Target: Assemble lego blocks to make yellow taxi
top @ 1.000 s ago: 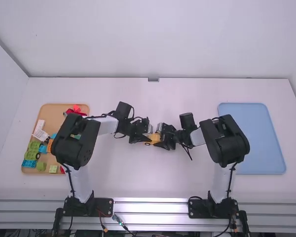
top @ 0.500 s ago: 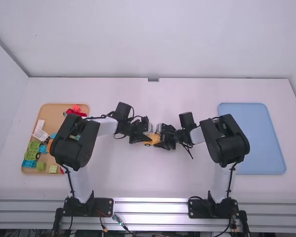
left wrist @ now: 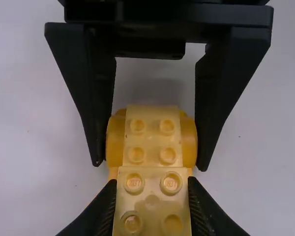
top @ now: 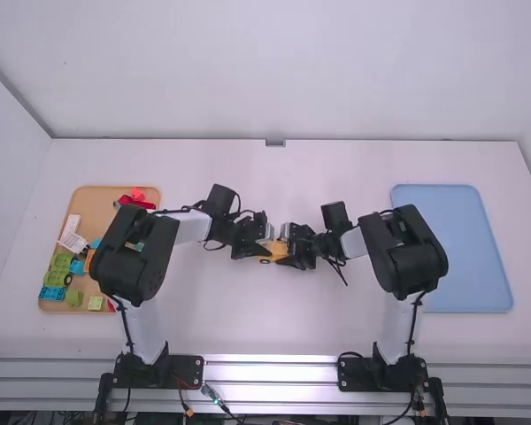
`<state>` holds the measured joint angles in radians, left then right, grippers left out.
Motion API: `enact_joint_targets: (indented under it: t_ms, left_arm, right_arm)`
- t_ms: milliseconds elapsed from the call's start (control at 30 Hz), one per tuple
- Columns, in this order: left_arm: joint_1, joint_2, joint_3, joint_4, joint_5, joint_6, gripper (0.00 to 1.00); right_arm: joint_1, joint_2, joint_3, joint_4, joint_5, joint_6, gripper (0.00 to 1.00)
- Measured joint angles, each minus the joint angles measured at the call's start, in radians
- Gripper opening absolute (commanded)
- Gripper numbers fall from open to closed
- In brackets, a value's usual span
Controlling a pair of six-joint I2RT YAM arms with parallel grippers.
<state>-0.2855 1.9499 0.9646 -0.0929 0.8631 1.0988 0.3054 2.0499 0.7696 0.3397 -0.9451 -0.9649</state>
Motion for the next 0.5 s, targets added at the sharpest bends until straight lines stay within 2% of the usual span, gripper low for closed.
enact_joint_targets:
  t_ms: [200, 300, 367, 400, 500]
  left_arm:
    - [0.000, 0.000, -0.001, -0.011, 0.004, 0.000, 0.03]
    - [-0.001, 0.000, -0.001, -0.013, 0.004, 0.001, 0.09]
    - [-0.002, 0.000, -0.001, -0.014, 0.004, 0.000, 0.26]
    - [-0.002, 0.000, -0.001, -0.014, 0.005, 0.003, 0.39]
    - [-0.002, 0.000, -0.001, -0.014, 0.005, 0.004, 0.43]
  right_arm:
    - [0.000, 0.000, 0.000, -0.001, -0.006, -0.010, 0.52]
    - [0.000, 0.000, 0.000, -0.002, -0.007, -0.011, 0.52]
    - [0.000, 0.000, 0.000, -0.004, -0.008, -0.011, 0.52]
    - [0.000, 0.000, 0.000, -0.003, -0.008, -0.011, 0.52]
    - [0.000, 0.000, 0.000, -0.003, -0.008, -0.011, 0.52]
